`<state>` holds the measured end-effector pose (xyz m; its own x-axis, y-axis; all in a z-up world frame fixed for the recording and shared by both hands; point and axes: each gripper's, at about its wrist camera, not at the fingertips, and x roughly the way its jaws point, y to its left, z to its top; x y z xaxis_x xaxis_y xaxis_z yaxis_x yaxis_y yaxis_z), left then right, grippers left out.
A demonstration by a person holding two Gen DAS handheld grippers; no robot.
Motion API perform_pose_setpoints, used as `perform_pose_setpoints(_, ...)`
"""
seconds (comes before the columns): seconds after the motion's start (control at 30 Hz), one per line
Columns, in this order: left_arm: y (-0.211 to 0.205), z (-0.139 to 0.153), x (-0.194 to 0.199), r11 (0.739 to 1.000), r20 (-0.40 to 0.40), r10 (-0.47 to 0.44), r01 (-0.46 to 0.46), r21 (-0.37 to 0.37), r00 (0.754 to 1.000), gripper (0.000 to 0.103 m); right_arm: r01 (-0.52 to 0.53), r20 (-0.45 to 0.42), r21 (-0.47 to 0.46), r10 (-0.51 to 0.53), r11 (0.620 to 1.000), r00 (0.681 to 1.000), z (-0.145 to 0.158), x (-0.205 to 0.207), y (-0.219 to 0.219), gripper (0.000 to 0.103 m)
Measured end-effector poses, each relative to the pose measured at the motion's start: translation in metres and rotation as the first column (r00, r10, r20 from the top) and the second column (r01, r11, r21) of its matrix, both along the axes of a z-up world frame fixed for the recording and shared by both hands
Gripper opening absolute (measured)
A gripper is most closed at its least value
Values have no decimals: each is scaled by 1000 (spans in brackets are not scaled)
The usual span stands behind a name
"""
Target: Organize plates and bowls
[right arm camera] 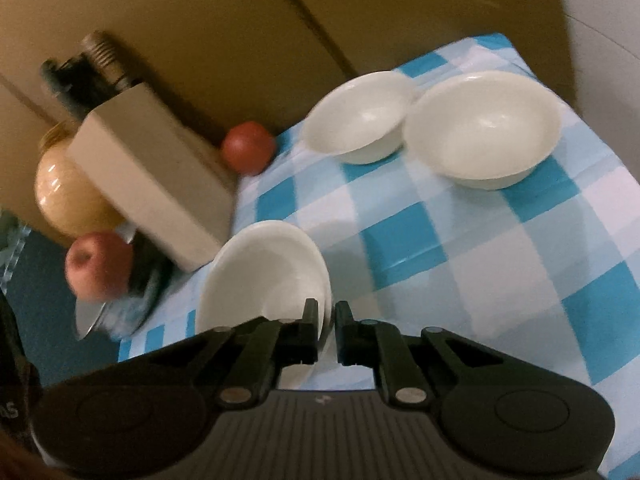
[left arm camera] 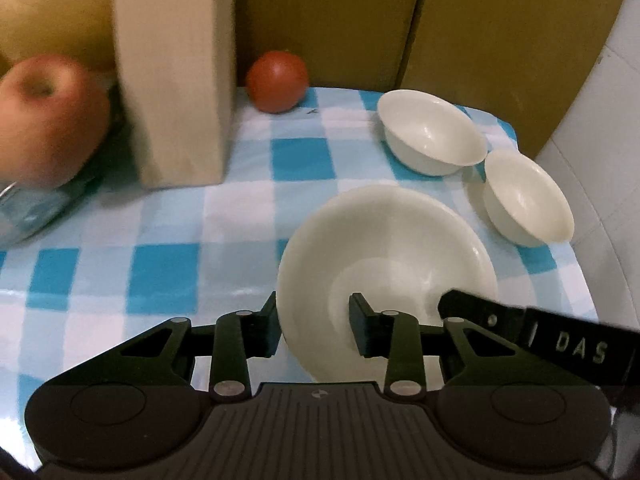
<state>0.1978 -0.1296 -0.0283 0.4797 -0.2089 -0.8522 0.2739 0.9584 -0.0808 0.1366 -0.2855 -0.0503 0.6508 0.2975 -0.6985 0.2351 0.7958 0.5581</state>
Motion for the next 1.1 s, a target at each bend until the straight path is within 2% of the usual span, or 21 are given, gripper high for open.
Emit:
perform_pose_setpoints(0.13,17,8,-14,1000,18,17,-17,15,1000,44,-47,-21,-9,47,999,999,-6,-2,24,11)
perform_pose_setpoints(0.23,25,7,-14,998,12,45,-46,31,999,48,-74,-32,-16,73,997,997,-9,-2,38,11)
perform_pose_setpoints(0.37,29,-10,-12,997,-51,53,-50,60,997,47,-96,-61,-18,94,995,994,-16,-1,39,15)
perform_pose_setpoints(0.47,32,-12,-9,997,-71,52,-49,51,996,47,-85,-41,-19,85,996,996,-13,-4,34,15)
perform_pose_setpoints(0.57,33,-5,-10,997,-39,55,-53,49,998,53,-69,-19,-47,68,997,998,-8,-6,29,15)
perform_pose_setpoints(0.63,34,-2,-10,997,-28,61,-60,47,998,62,-56,-18,-35,55,998,998,-7,-7,23,15)
perform_pose_setpoints(0.93,41,14,-8,995,-1,94,-94,33,996,71,-38,26,-47,39,998,999,6,-13,16,17)
perform_pose_setpoints(1.1,38,26,-8,994,47,97,-99,47,994,76,-12,57,-83,17,996,998,14,-16,8,23)
